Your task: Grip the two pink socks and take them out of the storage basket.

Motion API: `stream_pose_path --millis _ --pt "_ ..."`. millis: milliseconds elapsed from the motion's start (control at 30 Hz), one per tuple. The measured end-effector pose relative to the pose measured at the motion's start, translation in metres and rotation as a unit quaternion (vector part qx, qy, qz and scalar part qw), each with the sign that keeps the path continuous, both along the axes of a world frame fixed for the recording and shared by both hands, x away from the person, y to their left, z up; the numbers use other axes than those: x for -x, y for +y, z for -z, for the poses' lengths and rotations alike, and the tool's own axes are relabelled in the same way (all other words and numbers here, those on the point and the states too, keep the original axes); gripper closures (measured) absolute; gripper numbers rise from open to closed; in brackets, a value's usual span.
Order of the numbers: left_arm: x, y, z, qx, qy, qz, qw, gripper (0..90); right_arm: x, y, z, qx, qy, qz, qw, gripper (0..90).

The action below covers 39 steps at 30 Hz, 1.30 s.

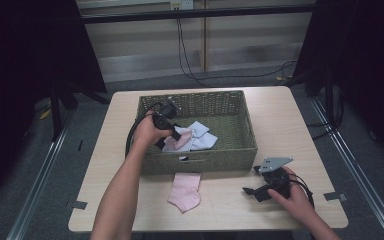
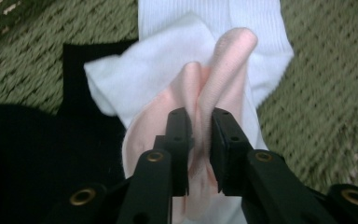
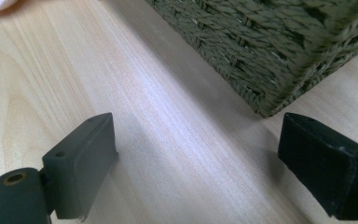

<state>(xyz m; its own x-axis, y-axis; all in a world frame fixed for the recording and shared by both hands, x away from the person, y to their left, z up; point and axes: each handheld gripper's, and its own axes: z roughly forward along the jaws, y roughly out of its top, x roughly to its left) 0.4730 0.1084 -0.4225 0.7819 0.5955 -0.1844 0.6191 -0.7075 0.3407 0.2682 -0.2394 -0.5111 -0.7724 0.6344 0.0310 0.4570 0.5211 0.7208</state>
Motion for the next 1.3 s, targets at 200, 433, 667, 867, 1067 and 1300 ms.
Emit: stream_pose_path --millis 200,433,667,867,1067,1300 --pt "0.001 0.005 -0.020 0.023 0.005 0.000 0.9997 80.0 0.000 0.000 0.000 0.000 0.000 0.000 1.0000 10.6" --pt "0.007 0.013 -0.054 0.037 -0.002 -0.005 0.9993 80.0 0.000 0.000 0.000 0.000 0.001 0.001 1.0000 10.6" --pt "0.016 0.014 -0.077 0.041 -0.001 0.004 0.9992 79.9 0.000 0.000 0.000 0.000 -0.001 -0.001 1.0000 10.6" --pt "0.024 0.014 -0.090 0.046 -0.003 0.011 0.9989 79.9 0.000 0.000 0.000 0.000 -0.001 0.000 1.0000 10.6" --pt "0.030 0.016 -0.100 0.052 -0.003 0.018 0.9985 79.8 0.000 0.000 0.000 0.000 -0.001 0.000 1.0000 10.6" --pt "0.039 0.018 -0.109 0.063 -0.002 0.022 0.9978 79.7 0.000 0.000 0.000 0.000 0.000 0.000 1.0000 10.6"
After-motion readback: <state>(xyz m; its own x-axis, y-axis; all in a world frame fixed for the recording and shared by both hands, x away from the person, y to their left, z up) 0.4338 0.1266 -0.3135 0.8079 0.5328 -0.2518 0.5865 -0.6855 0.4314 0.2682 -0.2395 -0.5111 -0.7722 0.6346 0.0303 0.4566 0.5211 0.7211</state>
